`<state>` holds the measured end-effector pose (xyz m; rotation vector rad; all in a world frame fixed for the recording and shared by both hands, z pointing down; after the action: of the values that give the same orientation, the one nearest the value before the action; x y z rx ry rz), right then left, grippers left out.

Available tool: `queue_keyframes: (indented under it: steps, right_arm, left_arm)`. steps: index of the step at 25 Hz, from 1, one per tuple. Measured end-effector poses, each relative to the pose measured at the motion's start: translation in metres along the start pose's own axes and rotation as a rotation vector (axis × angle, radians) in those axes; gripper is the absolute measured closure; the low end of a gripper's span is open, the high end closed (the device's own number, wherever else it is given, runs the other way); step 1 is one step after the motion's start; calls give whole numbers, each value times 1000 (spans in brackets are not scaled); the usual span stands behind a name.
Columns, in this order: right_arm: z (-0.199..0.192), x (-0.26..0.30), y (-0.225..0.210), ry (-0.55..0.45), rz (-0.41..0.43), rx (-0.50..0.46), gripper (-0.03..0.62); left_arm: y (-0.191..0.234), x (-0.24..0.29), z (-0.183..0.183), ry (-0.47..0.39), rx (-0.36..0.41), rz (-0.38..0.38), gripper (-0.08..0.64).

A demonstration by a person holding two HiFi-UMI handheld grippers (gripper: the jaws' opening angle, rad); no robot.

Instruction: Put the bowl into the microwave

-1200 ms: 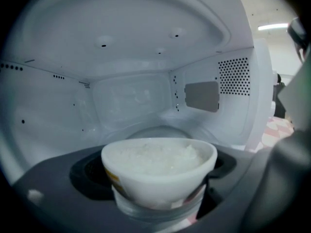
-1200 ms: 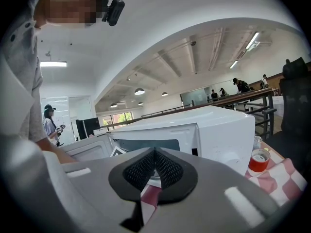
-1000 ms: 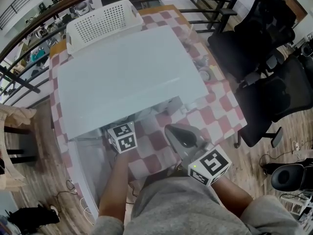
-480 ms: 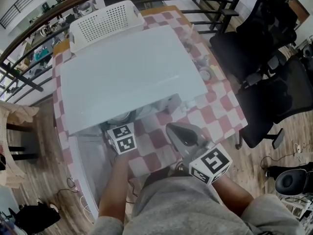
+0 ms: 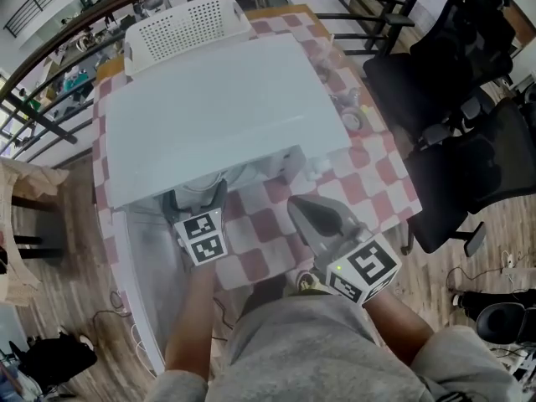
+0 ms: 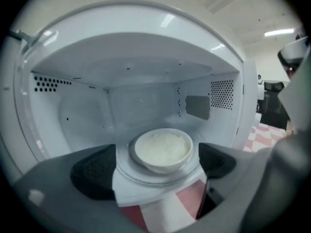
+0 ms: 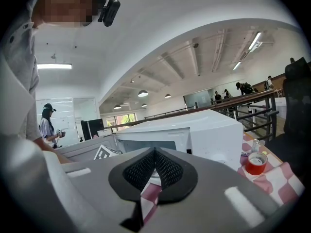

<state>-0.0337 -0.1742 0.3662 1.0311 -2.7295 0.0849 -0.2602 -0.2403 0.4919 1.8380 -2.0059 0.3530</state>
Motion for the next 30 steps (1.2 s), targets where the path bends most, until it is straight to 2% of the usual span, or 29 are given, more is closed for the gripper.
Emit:
queue_keyframes:
  steps: [8, 19, 22, 30]
  right_arm:
    - [4, -29, -4, -18, 9, -10, 592]
    - [0, -81, 3, -26, 21, -21, 594]
    - [-3, -94, 8, -31, 29, -22, 592]
    - [-8, -130, 21, -51, 44, -23, 592]
  left_arm:
    - [-12, -50, 4, -68, -3, 28, 41]
    - [-57, -131, -4, -136, -36, 1, 143]
    - [-69, -157, -3, -168, -35, -10, 191]
    - [-98, -223, 4, -238, -29, -20, 380]
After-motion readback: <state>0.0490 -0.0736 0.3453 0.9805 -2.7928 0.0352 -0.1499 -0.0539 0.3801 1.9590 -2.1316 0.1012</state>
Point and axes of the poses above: the fingertips, and each gripper's own axes: x forward along the fingers, y to its left, z out of its top, the point moved 4 cm from there along -x, backward along the fingers, and after that the axes turned 14 degrees about -x, right-handed, at the moved point
